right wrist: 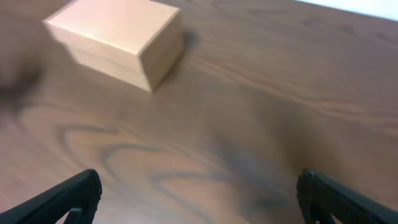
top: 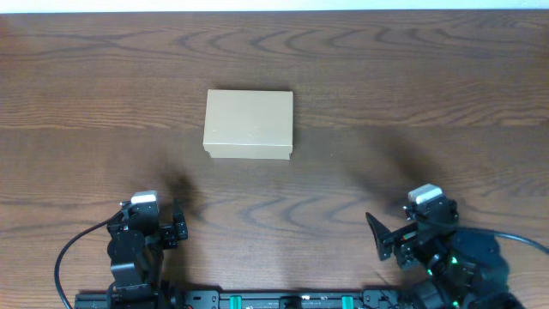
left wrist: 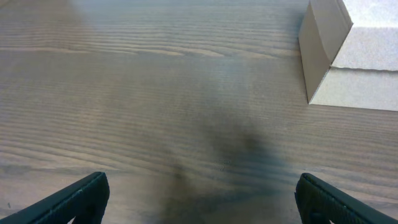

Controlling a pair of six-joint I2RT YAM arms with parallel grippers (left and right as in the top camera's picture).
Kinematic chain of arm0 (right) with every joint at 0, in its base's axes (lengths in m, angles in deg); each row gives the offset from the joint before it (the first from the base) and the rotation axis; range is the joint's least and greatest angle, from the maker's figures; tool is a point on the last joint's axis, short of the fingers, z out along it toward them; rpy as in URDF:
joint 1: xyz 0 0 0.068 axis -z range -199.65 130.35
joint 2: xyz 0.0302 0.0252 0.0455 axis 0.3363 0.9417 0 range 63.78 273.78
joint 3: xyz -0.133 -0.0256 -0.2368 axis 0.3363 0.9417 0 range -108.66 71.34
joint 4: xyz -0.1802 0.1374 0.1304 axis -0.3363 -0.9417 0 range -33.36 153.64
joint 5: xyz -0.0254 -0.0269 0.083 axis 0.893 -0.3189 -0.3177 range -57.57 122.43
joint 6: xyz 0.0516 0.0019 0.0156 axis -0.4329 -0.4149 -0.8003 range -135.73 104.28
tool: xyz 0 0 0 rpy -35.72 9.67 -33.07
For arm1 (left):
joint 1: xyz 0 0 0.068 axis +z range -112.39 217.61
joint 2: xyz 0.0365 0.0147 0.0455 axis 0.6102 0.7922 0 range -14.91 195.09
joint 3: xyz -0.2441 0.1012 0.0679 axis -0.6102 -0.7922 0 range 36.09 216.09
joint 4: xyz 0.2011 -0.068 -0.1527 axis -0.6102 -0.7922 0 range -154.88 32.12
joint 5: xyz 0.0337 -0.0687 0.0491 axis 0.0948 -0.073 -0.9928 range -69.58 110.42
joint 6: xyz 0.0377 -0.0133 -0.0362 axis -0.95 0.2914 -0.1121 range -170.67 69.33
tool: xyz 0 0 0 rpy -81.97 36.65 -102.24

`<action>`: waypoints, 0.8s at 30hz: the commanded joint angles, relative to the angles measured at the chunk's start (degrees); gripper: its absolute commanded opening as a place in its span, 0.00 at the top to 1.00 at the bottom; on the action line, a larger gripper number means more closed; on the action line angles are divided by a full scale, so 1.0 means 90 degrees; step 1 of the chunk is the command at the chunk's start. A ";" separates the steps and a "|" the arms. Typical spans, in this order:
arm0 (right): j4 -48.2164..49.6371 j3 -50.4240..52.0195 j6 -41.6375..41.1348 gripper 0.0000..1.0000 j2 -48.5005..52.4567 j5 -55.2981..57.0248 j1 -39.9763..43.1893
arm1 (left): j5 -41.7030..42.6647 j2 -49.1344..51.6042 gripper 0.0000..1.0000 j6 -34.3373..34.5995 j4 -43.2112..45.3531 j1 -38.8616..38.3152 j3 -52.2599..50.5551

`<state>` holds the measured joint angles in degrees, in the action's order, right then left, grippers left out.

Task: Pack container

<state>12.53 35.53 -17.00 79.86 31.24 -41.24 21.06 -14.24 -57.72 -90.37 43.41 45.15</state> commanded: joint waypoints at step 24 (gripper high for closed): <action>0.1093 0.2963 -0.0209 0.01 -0.1751 -0.0177 0.1413 | -0.0095 -0.0051 0.05 0.0095 0.0022 0.0027 -0.0061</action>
<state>22.54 61.40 -18.10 64.73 30.28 -29.04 21.04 -14.24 -57.74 -90.37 43.41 45.15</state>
